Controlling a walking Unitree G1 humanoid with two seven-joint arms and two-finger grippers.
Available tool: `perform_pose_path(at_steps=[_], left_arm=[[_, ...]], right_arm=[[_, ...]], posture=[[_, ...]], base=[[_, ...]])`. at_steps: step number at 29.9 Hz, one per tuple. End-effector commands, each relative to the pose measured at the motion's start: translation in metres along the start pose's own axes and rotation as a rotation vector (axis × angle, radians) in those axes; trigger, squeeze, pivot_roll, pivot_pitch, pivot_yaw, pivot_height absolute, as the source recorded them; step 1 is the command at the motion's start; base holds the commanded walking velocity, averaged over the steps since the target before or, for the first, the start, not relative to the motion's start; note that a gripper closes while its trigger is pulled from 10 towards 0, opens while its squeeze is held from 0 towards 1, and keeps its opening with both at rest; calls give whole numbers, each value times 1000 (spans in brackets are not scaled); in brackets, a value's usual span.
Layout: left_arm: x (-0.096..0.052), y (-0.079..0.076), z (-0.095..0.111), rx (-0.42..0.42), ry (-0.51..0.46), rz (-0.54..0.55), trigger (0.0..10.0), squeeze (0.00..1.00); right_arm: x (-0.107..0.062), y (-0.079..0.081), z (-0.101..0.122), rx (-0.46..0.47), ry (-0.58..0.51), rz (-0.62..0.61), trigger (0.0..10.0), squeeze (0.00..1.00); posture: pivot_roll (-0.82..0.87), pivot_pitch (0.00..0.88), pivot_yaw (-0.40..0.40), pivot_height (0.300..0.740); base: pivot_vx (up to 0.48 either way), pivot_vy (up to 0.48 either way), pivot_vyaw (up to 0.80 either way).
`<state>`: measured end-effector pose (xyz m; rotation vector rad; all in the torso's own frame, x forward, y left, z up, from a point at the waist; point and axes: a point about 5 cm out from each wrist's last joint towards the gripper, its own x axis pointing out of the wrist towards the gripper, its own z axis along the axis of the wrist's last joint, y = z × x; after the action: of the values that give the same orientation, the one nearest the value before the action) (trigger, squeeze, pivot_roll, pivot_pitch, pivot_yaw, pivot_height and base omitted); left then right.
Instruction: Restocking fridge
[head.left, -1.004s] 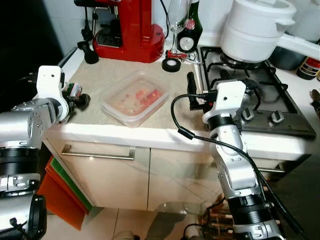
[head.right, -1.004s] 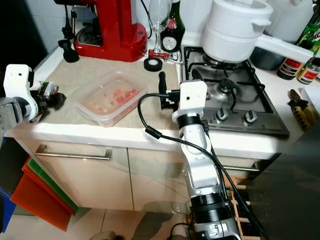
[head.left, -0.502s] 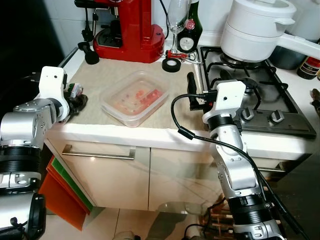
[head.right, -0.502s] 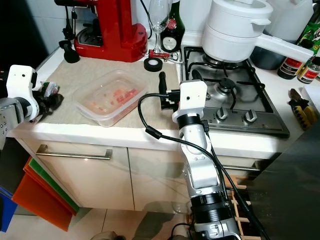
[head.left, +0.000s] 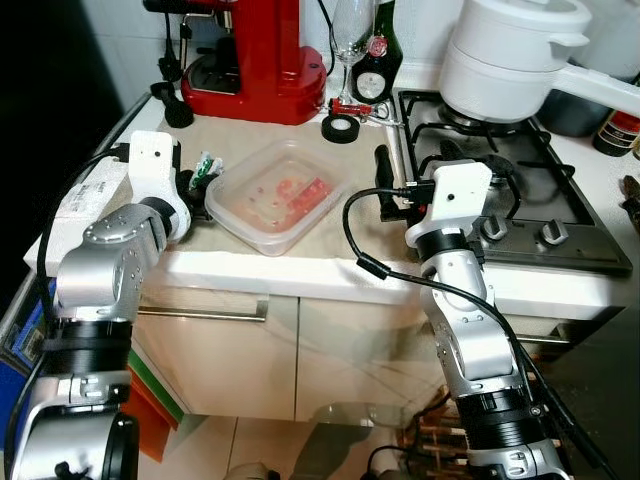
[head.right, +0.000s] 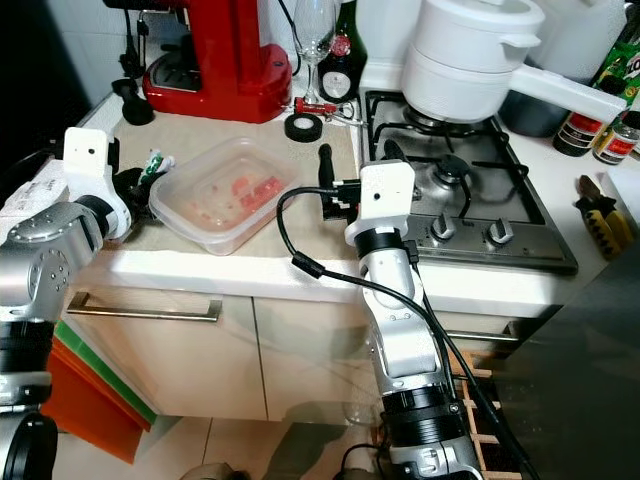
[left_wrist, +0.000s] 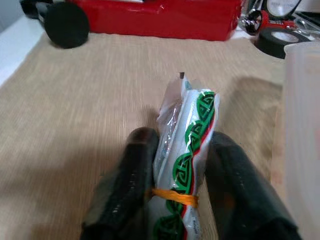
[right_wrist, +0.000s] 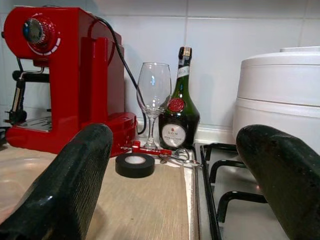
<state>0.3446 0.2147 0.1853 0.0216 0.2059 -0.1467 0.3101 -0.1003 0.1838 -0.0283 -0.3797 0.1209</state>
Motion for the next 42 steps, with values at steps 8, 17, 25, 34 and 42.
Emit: perform_pose_path(at_steps=[8,17,25,34,42], left_arm=[[-11,16,16,138,-120,155,0,0],[-15,15,30,190,-233,174,0,0],[-24,5,54,204,-435,189,1725,0],[-27,12,58,208,-484,265,10000,0],[-29,12,62,218,-512,270,10000,0]], right_arm=[[-2,-2,-4,-12,23,-1,10000,16],[-1,-2,-4,-12,25,0,10000,20],[-2,-4,-4,-16,21,-4,10000,20],[-2,-4,-5,-18,20,0,10000,16],[-1,-2,-5,-18,19,5,10000,24]], posture=[[73,0,-24,740],[72,0,-27,740],[70,0,-29,740],[75,0,-31,740],[80,0,-31,740]], base=[[0,0,0],[0,0,0],[0,0,0],[0,0,0],[0,0,0]])
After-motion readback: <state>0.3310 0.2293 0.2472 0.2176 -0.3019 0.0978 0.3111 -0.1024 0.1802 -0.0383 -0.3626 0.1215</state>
